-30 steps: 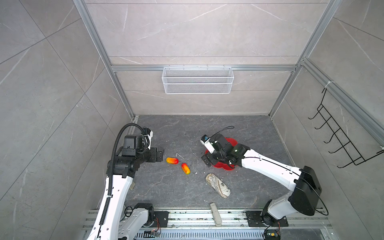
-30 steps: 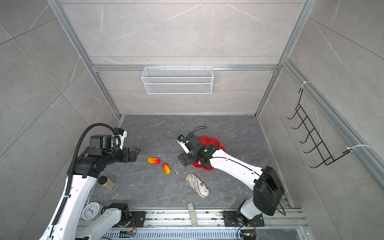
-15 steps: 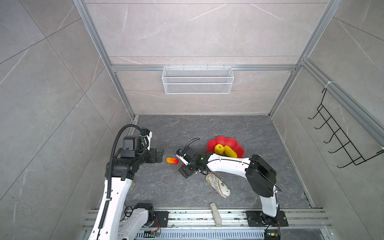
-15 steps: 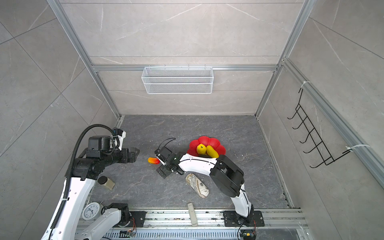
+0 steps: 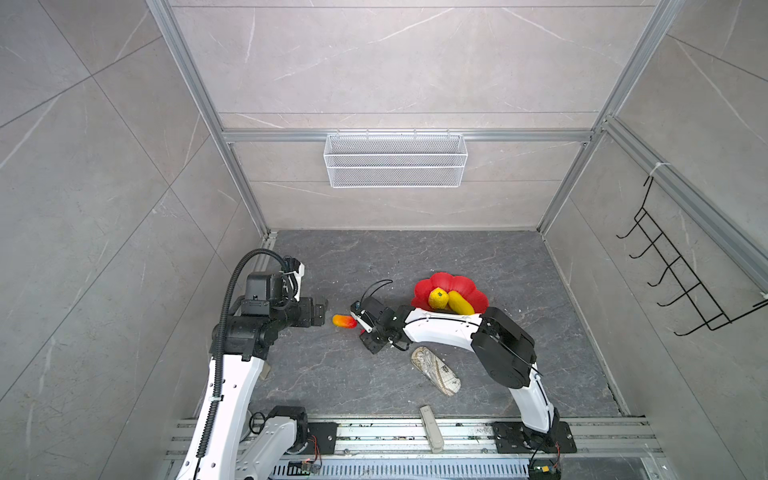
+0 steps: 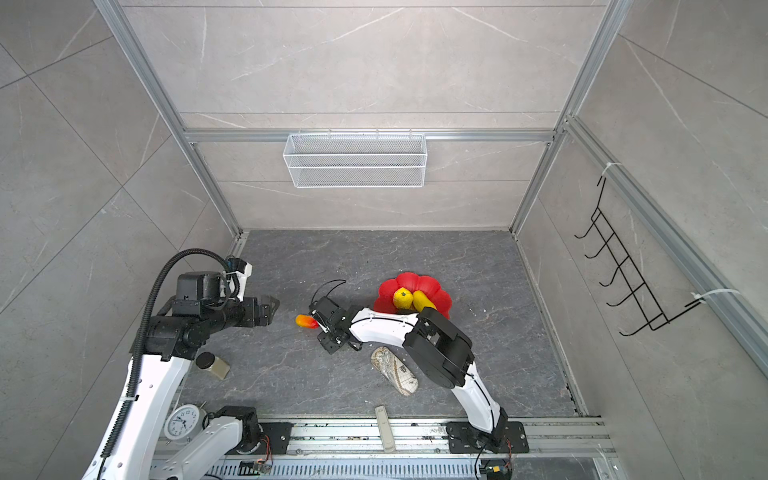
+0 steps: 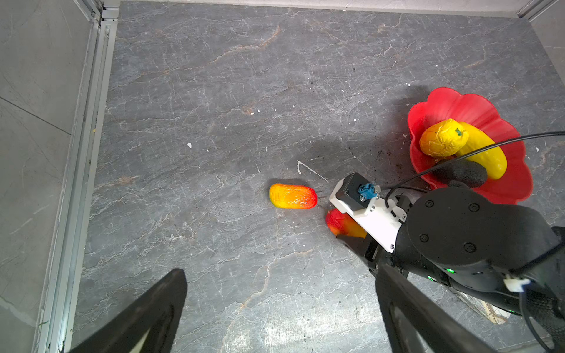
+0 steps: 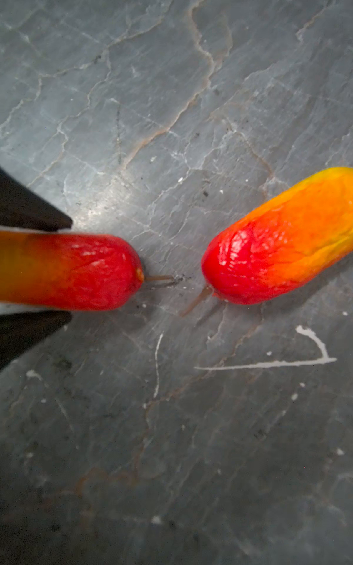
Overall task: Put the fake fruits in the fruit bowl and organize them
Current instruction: 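Reach the right gripper to the nearer red mango and grasp it, then carry the red mango into the red bowl and release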
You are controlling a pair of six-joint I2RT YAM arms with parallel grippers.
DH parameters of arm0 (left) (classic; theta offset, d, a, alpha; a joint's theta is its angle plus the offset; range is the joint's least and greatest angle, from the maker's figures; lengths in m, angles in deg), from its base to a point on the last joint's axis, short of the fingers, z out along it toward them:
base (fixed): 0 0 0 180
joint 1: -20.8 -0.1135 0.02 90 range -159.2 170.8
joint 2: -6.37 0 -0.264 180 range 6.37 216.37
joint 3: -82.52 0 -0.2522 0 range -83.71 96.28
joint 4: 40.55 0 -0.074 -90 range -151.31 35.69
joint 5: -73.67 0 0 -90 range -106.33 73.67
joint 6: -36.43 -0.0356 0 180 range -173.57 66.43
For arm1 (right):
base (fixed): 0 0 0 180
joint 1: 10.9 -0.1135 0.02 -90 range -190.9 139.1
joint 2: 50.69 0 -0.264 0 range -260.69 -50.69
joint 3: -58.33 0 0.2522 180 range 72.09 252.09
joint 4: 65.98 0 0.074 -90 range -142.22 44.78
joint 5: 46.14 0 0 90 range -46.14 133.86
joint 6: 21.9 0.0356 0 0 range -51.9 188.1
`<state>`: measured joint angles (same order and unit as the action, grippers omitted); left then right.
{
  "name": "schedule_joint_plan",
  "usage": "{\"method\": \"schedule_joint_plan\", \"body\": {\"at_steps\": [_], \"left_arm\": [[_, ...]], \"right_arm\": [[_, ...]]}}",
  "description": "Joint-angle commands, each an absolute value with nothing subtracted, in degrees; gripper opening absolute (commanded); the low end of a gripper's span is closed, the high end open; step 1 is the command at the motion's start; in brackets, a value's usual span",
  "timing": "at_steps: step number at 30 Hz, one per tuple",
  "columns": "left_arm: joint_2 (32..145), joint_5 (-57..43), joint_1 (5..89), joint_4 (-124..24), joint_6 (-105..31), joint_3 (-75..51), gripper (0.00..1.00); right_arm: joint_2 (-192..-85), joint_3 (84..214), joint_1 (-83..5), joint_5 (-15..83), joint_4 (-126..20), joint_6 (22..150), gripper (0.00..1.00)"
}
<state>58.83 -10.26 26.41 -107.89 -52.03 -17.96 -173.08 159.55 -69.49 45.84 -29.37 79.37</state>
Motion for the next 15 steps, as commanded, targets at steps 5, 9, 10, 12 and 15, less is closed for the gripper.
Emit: {"method": "schedule_joint_plan", "body": {"at_steps": [5,9,10,12,15], "left_arm": [[58.0,-11.0,26.3,-107.3,-51.8,-18.1,1.00],[58.1,-10.7,26.3,-107.1,-51.8,-18.5,1.00],[58.1,-10.7,26.3,-106.9,-51.8,-18.6,1.00],[58.1,-10.6,26.3,-106.6,-51.8,-18.8,1.00],[58.3,-10.1,26.3,-106.1,-51.7,-19.0,1.00]], "right_arm": [[-170.8,161.8,-69.2,50.2,-26.2,77.3,0.21],[-163.3,159.5,-67.2,52.3,-25.3,75.0,0.19],[-161.3,158.5,-66.3,52.7,-25.3,74.7,0.19],[-156.9,156.0,-63.8,53.5,-25.1,74.4,0.18],[-150.9,151.2,-59.5,54.7,-25.0,74.1,0.18]]}}
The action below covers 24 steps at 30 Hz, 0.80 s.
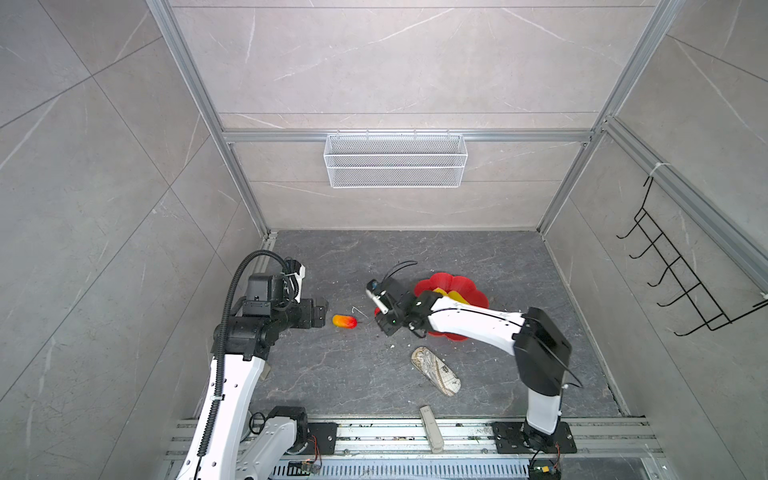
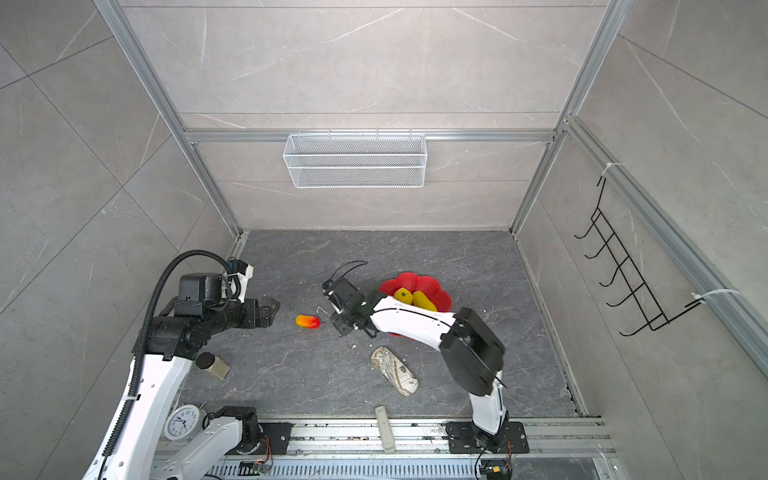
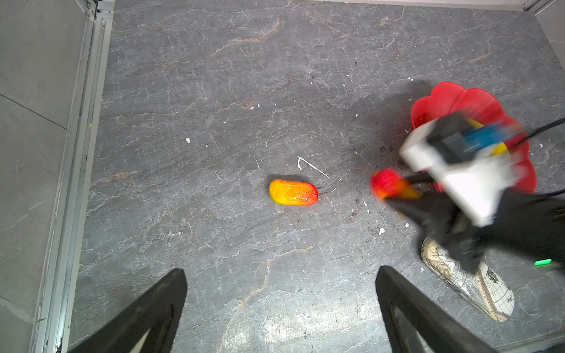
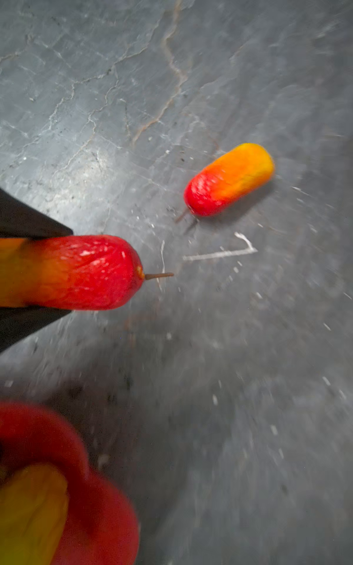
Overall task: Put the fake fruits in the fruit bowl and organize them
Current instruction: 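Carry the red mango into the red bowl and release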
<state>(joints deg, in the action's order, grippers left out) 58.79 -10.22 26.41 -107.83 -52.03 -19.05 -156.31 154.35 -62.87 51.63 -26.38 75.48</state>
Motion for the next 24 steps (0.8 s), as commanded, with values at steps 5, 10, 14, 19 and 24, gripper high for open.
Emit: {"method": "schedule_joint_plan", "body": {"at_steps": [5,10,14,19,24], "left_arm": [[58.4,-10.0,26.3,-106.1,-51.6,-18.9,1.00],[58.8,-9.6,26.4,-105.8,-51.5,-18.4,1.00],[59.7,-9.2,26.3,-105.9,-51.6,-17.6,1.00],[60.0,-9.2,26.3,-106.2,-51.7,-16.9,1.00],[59.5,-9.2,26.3,-106.3,-51.6,-17.4,1.00]], "right_arm": [[-145.2,143.6,-53.5,55.5,-24.8,74.0,0.17],[-145.1,139.7,-50.9,54.3,-26.1,75.1,0.18],[-148.2,139.1,-50.4,52.4,-27.7,76.3,0.21],[-151.8,139.4,-50.3,51.6,-29.2,77.0,0.23],[-153.7,139.9,-50.0,52.0,-30.3,76.2,0.30]]}}
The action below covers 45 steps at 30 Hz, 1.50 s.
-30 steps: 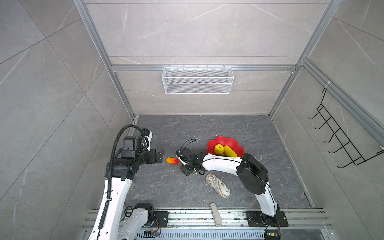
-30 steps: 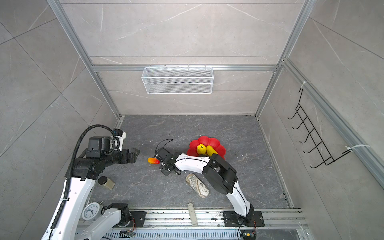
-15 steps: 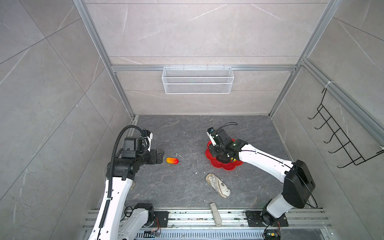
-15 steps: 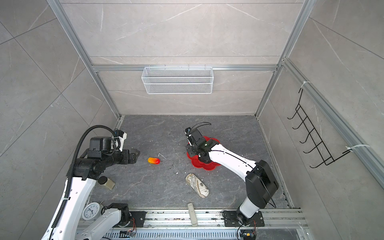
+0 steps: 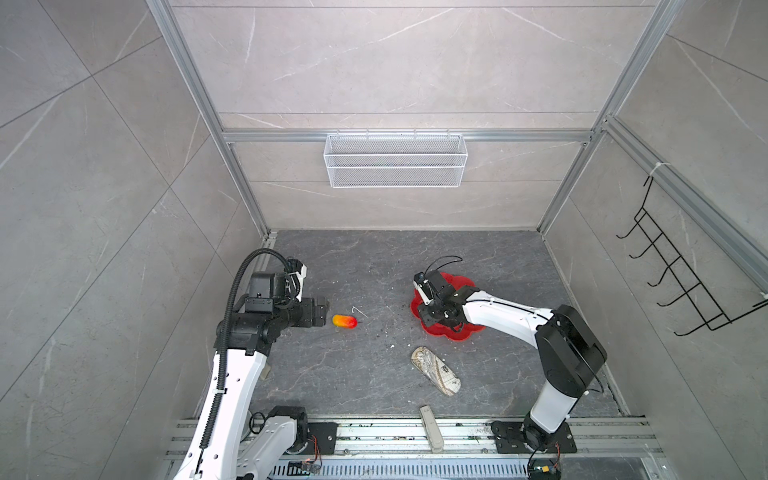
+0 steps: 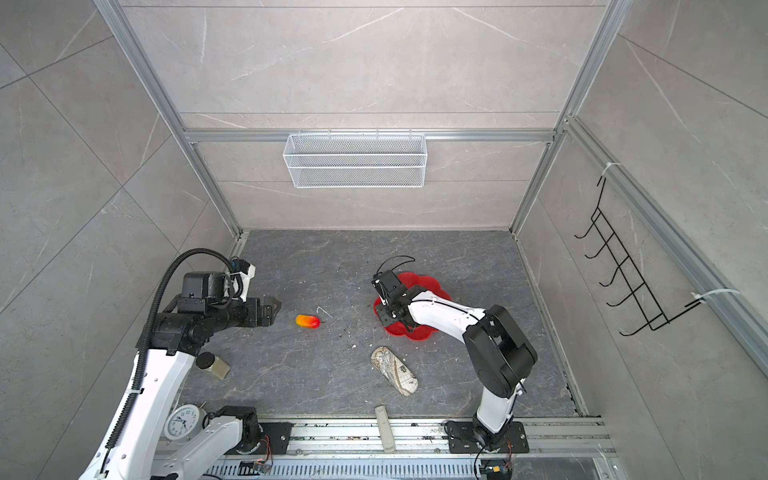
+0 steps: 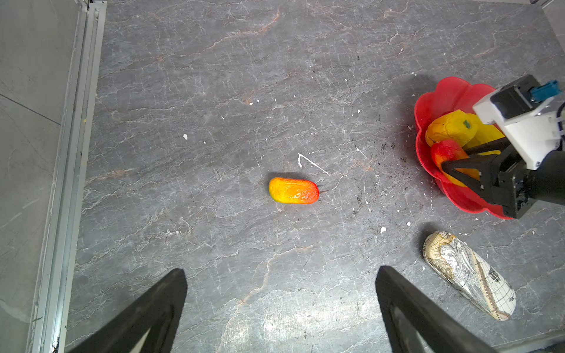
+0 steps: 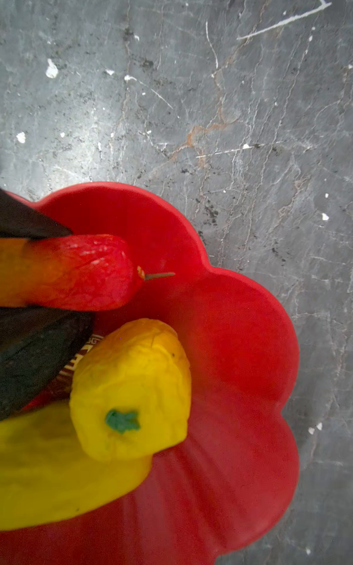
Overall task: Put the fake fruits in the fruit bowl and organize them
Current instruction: 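Carry the red mango into the red bowl and release, then reach the right gripper to the last orange mango and grasp it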
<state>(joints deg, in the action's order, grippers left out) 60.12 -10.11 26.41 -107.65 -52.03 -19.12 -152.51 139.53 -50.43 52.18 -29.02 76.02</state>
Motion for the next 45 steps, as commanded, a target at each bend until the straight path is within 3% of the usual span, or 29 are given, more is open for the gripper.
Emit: {"method": "schedule_joint_plan", "body": {"at_steps": [1,10,15,17,24,38,45], "left_arm": [[59.4,-9.1,26.3,-106.4,-51.5,-17.5,1.00],[59.0,-9.5,26.3,-106.4,-51.7,-18.1,1.00],[60.2,-9.2,26.3,-106.0,-51.8,-17.6,1.00],[60.3,-9.0,26.3,-105.8,-51.7,-17.6,1.00],[60.0,-9.0,26.3,-105.7,-51.6,-17.7,1.00],[59.0,-9.7,26.3,-107.9,-51.7,-17.2,1.00],[59.0,-9.9,26.3,-107.6,-51.7,-17.7,1.00]], "right_arm": [[-153.9,140.0,-50.0,52.0,-30.3,76.1,0.31],[-152.4,141.1,-49.9,53.6,-27.1,74.4,0.54],[-148.3,144.0,-50.1,54.8,-21.7,71.2,0.81],[-146.2,144.8,-50.4,54.7,-20.7,69.6,0.88],[-144.9,148.9,-55.4,50.0,-21.4,63.8,0.99],[-175.7,176.3,-65.8,33.1,-26.5,59.6,0.99],[-189.4,190.6,-66.7,34.1,-22.6,62.1,0.85]]}}
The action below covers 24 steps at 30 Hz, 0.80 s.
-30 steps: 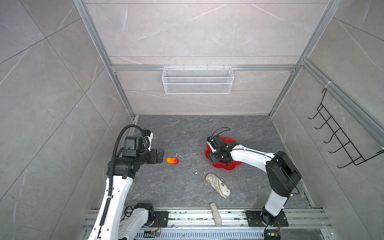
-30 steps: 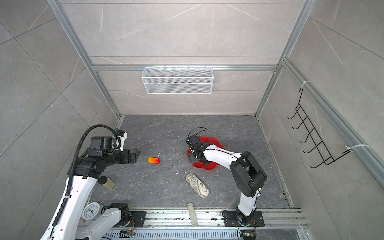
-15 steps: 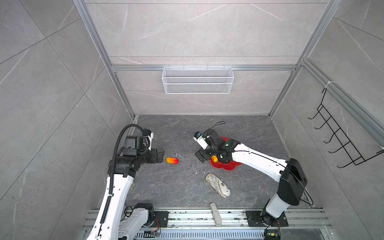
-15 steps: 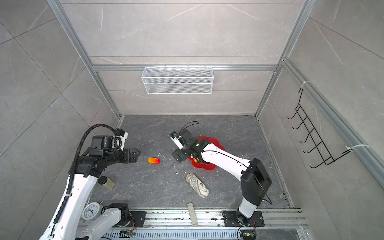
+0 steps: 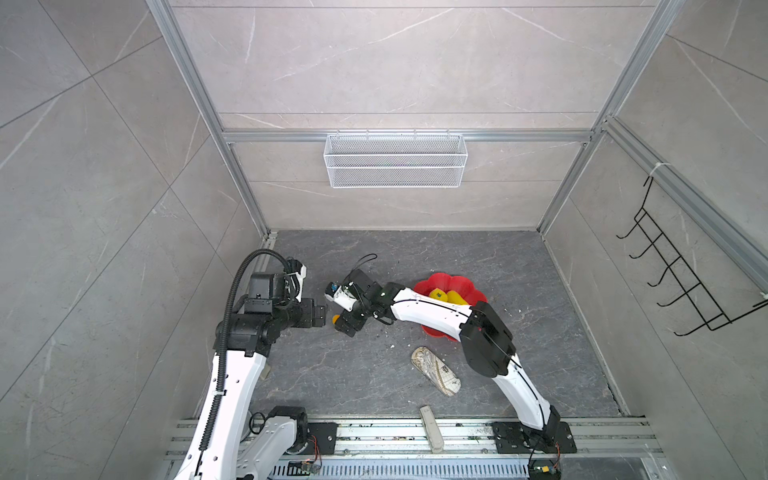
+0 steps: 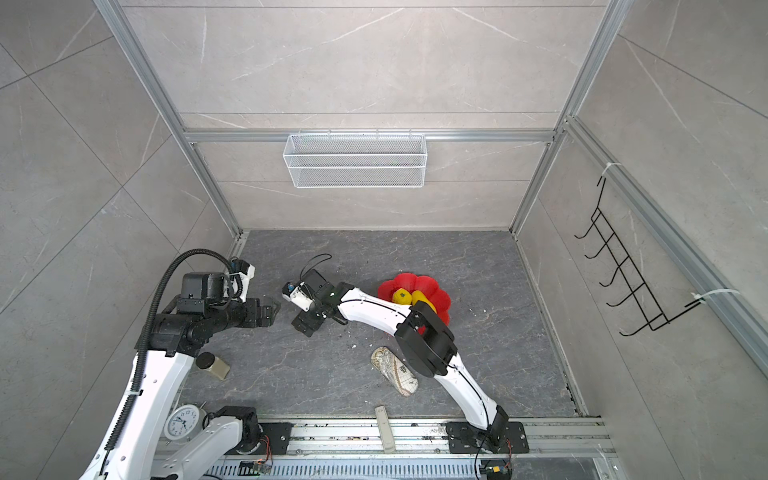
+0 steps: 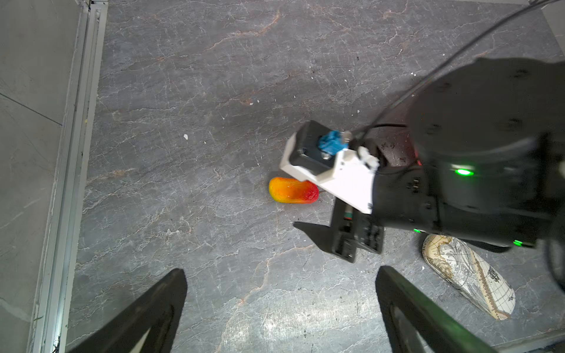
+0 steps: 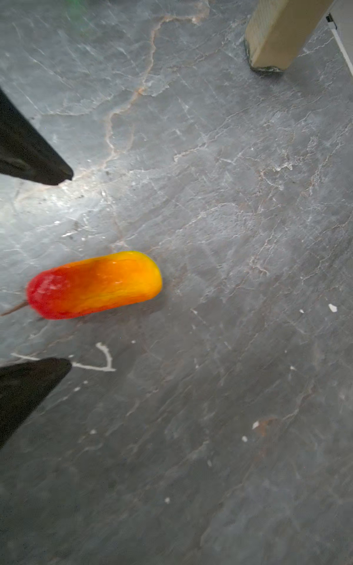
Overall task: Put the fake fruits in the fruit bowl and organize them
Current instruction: 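Reach the right gripper to the last orange mango and grasp it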
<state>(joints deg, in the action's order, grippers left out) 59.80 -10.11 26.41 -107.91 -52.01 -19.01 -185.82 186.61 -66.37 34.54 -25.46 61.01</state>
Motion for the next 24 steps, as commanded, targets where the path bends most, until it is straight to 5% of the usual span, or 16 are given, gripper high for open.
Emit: {"method": "schedule_joint_plan", "body": {"at_steps": [1,7,14,24], "left_arm": [[59.0,-9.8,26.3,-107.7,-51.8,-17.6,1.00],[58.8,-10.5,26.3,-107.9,-52.1,-17.8,1.00],[59.0,-10.3,26.3,-107.5,-51.9,-18.2,1.00],[59.7,-10.1,26.4,-107.0,-52.3,-17.6,1.00]], "right_arm": [[-190.5,191.9,-66.7,34.2,-21.8,62.0,0.81],[-191.6,191.9,-66.7,34.3,-20.8,61.0,0.63],[-189.8,189.6,-66.7,35.6,-19.8,60.0,0.12],[-160.5,161.8,-58.8,41.0,-24.5,59.9,0.00]]}}
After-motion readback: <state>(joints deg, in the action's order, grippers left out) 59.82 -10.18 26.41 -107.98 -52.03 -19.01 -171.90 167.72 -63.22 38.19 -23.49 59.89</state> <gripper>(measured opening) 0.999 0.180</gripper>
